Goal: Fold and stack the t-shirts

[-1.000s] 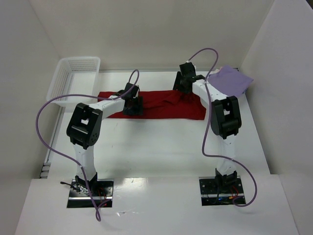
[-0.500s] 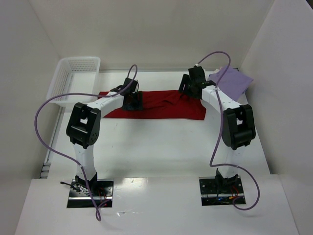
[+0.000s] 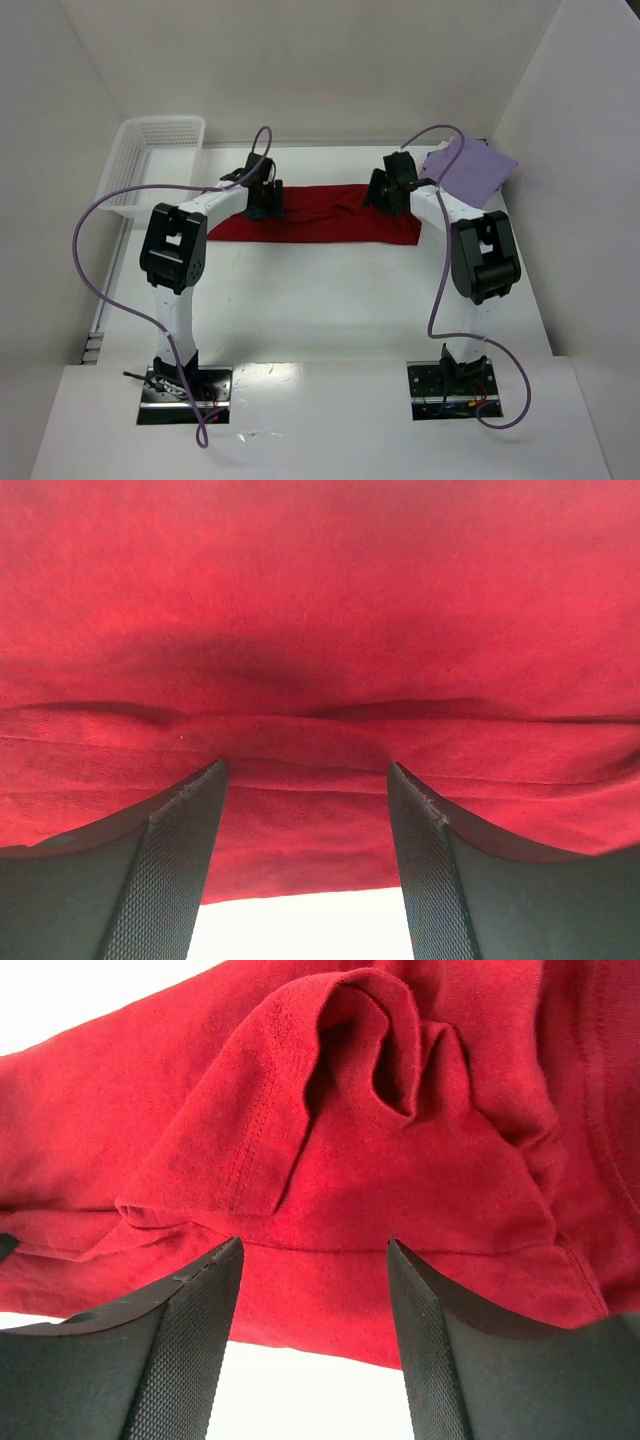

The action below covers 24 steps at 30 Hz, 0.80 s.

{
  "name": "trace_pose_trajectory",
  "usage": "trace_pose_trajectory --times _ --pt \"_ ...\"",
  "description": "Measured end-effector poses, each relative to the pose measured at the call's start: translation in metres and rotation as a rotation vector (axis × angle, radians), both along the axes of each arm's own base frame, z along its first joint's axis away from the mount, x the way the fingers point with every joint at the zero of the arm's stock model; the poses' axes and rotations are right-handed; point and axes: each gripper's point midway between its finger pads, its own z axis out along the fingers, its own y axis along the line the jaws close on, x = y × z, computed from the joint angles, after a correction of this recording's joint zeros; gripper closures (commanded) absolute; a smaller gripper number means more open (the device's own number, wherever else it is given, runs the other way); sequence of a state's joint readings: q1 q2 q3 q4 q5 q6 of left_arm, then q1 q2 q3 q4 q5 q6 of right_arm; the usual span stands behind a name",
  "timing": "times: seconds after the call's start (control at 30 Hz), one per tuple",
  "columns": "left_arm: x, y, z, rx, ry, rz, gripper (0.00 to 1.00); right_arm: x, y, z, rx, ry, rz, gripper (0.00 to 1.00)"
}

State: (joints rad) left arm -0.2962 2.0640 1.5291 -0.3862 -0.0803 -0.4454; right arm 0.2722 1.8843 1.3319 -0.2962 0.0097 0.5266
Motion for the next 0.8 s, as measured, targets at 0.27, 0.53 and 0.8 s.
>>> trace_pose_trajectory --times 0.27,0.53,0.8 --pt "0.002 0.004 -0.005 0.001 0.01 0.007 0.27 0.005 0.006 -0.024 0.008 0.036 0.013 0.35" --pt "0.017 0.018 -0.001 -0.007 -0.017 0.043 0.27 0.014 0.01 -0.031 0.016 0.045 0.019 0.35" --pt "0.037 0.025 0.006 -0.015 -0.062 0.067 0.27 0.027 0.013 -0.029 0.021 0.027 0.018 0.4"
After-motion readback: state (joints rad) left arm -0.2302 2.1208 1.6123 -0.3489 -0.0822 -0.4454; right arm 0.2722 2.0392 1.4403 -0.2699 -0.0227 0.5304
